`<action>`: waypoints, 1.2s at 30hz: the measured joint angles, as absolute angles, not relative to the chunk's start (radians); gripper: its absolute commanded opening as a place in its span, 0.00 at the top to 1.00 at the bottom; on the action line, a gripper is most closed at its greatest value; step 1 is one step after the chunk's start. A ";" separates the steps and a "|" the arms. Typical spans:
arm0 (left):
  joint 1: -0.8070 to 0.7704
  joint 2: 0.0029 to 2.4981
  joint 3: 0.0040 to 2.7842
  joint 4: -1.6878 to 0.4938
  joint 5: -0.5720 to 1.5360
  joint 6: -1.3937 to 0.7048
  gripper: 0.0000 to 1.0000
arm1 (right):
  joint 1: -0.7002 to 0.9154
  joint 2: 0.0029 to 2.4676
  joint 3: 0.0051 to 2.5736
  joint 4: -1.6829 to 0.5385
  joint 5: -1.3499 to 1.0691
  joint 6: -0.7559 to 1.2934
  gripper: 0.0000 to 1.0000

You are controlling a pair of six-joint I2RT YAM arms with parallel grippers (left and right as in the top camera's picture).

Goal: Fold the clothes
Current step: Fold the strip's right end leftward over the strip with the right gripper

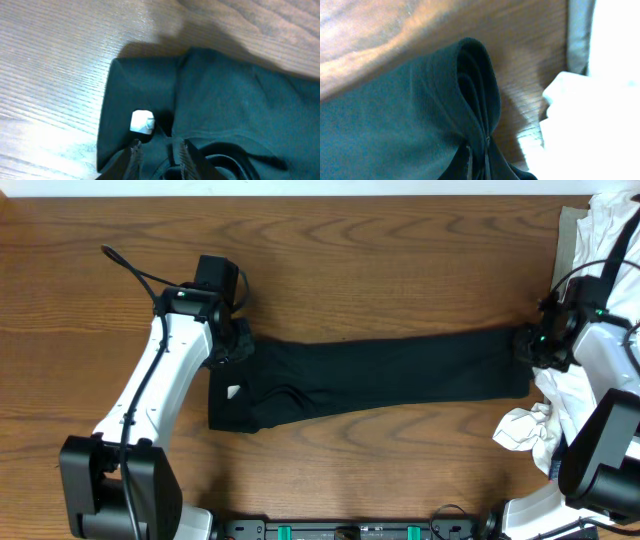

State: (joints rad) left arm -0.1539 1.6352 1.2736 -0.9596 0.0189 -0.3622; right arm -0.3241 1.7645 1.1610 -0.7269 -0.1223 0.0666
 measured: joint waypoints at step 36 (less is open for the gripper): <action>0.112 1.555 1.280 -0.901 0.019 -0.363 0.66 | 0.348 1.768 1.419 -0.971 -0.175 0.213 0.98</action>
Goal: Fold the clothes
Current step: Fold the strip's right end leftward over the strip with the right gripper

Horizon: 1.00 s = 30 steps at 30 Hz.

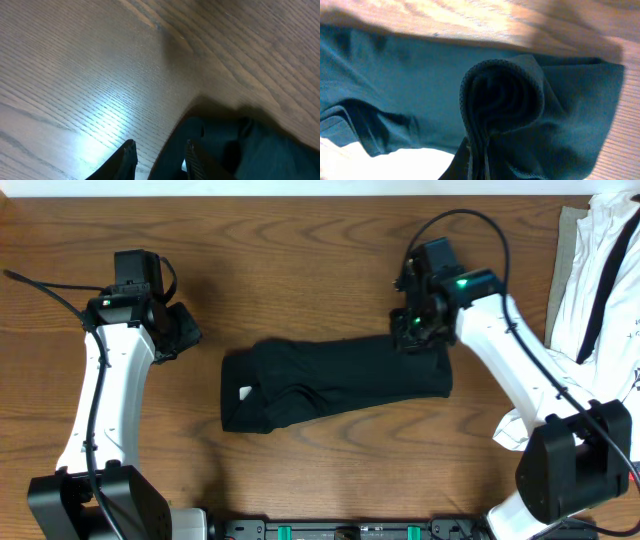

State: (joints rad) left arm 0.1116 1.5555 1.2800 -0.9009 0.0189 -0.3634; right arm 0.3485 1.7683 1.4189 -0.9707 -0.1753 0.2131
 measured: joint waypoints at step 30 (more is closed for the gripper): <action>0.112 1.555 1.280 -0.913 0.019 -0.363 0.65 | 0.528 1.877 1.336 -0.711 -0.284 0.270 0.64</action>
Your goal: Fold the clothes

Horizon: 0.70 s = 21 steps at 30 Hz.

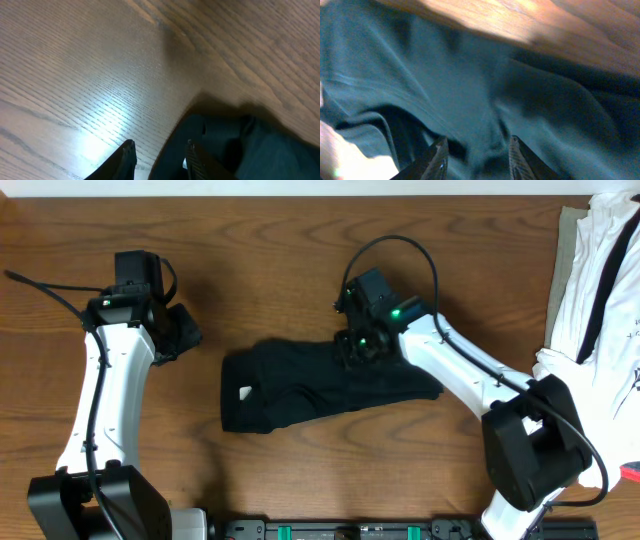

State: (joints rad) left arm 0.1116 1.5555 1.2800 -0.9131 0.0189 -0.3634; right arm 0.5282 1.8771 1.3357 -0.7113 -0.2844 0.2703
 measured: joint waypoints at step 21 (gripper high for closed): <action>0.112 1.555 1.280 -0.910 0.022 -0.369 0.55 | 0.237 1.855 1.328 -0.912 -0.096 0.211 0.59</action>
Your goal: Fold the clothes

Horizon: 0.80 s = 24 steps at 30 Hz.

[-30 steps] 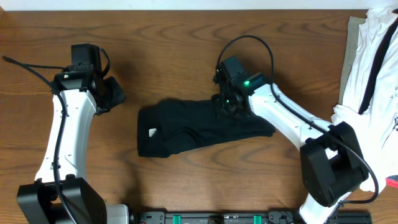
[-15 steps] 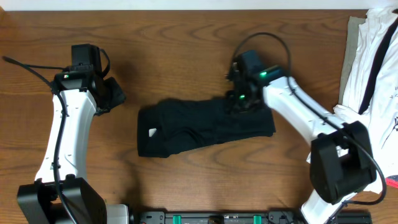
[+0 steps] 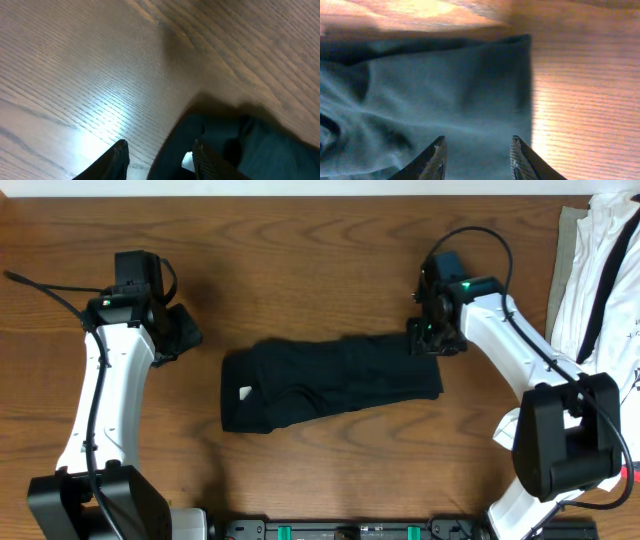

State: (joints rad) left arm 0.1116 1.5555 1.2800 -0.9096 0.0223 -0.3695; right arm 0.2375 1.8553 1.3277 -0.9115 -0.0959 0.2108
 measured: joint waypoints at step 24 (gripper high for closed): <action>0.112 1.555 1.280 -0.904 0.023 -0.370 0.55 | 0.147 1.813 1.004 -0.498 -0.203 0.167 0.99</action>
